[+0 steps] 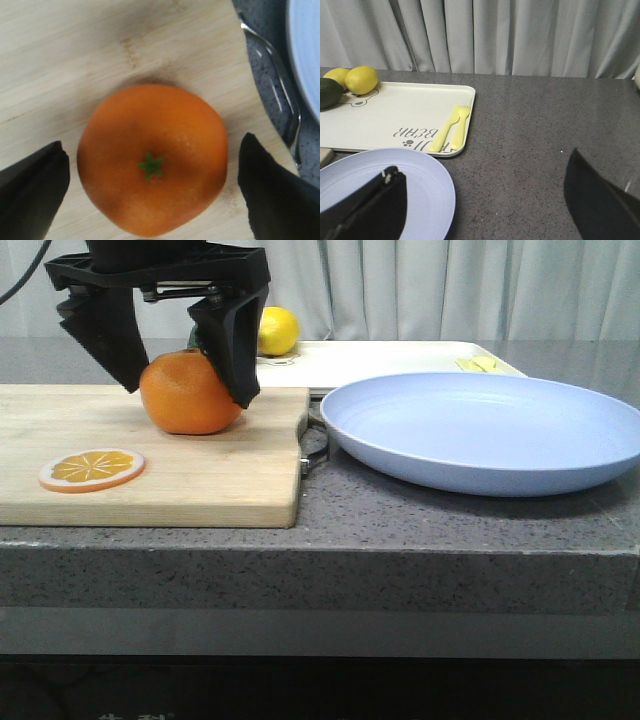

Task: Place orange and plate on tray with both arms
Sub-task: 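Lower the left gripper over the orange and close on it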

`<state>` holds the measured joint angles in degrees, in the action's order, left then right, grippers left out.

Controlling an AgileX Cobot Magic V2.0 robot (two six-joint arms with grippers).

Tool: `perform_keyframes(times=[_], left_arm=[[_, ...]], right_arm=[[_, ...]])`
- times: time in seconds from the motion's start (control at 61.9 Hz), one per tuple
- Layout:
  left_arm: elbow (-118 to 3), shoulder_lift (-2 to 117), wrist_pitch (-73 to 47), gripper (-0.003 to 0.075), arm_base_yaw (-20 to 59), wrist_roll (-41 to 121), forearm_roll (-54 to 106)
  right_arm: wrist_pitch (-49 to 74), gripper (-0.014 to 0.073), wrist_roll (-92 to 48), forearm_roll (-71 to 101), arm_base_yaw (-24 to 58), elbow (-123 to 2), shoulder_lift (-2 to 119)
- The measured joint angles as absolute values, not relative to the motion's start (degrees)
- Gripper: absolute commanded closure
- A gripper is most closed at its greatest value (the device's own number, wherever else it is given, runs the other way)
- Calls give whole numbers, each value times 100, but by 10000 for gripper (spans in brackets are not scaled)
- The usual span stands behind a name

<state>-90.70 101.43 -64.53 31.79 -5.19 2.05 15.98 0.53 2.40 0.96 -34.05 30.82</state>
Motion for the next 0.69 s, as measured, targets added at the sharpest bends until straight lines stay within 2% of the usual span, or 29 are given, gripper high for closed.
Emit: perform_keyframes(times=[0.065,0.178,0.485,0.582,0.695], left_arm=[[-9070,10151,-6479,74,3179,-519,205],[-9082,10171,-6440,148,3179,-519,205],[-9092,10171,-6385,514,3179,-519,205],[-9175,10185,-6395,566,3179,-519,205],[-9440,10209,-6419,570,3179,-519,205]], right_arm=[[1598,-50,53,240,96,-3405,3082],[1598,-50,53,240,96,-3405,3082],[1598,-50,53,240,96,-3405,3082],[1598,-50,53,240,96,-3405,3082],[1598,-50,53,240,96,-3405,3082]])
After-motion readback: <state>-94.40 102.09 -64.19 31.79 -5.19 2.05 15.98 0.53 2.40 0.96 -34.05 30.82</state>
